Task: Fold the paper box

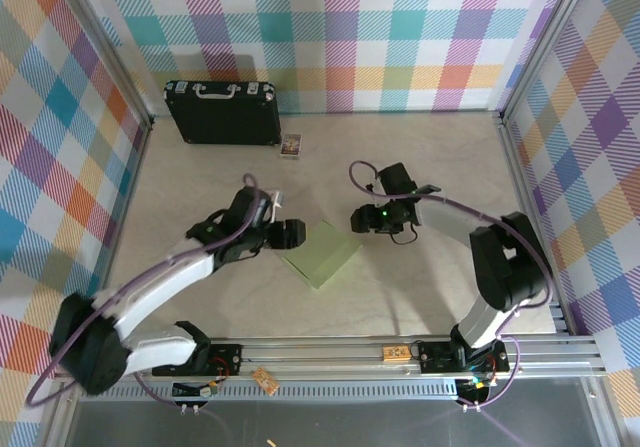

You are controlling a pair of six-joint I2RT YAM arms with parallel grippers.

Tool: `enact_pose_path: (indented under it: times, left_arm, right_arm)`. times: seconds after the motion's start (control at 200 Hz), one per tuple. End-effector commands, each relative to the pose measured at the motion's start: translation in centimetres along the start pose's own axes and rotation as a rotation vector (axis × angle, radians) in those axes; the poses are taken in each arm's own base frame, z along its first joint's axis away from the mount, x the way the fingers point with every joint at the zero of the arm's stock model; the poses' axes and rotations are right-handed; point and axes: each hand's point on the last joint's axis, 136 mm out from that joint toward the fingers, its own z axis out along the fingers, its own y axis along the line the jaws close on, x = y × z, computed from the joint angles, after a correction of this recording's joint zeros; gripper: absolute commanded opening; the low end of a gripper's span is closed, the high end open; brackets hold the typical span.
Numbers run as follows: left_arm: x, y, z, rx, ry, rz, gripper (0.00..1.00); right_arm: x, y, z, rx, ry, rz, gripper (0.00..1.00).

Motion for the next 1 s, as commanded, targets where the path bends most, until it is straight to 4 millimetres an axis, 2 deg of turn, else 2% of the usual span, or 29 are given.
enact_pose_path:
  times: [0.0, 0.05, 0.15, 0.345, 0.445, 0.66, 0.77, 0.995]
  left_arm:
    - [2.6, 2.3, 4.1, -0.087, 0.19, 0.054, 0.7]
    - [3.0, 2.7, 4.7, -0.106, 0.202, 0.064, 0.7]
    - [3.2, 3.6, 4.7, -0.133, 0.179, 0.071, 0.71]
    - [4.1, 2.9, 4.1, -0.084, 0.185, 0.062, 0.71]
    - [4.9, 2.7, 4.1, -0.06, 0.2, 0.058, 0.71]
    - [6.3, 2.7, 5.0, -0.034, 0.238, 0.035, 0.71]
    - [6.7, 2.1, 5.5, 0.006, 0.256, 0.02, 0.71]
    - [6.9, 2.6, 5.6, -0.016, 0.269, 0.028, 0.7]
  right_arm:
    - [1.1, 0.6, -2.8, -0.038, -0.068, 0.033, 0.62]
    - [2.7, 1.1, -3.1, -0.086, -0.062, 0.04, 0.63]
    - [4.0, 2.0, -3.4, -0.142, -0.035, 0.039, 0.62]
    - [3.0, 3.3, -2.5, -0.149, -0.008, 0.021, 0.56]
    - [3.5, 3.9, -1.5, -0.154, 0.025, 0.004, 0.54]
    - [4.7, 2.6, 0.5, -0.111, 0.065, 0.015, 0.49]
    - [4.6, 2.6, 0.7, -0.108, 0.068, 0.013, 0.47]
    - [4.4, 2.6, 0.7, -0.102, 0.077, 0.007, 0.44]
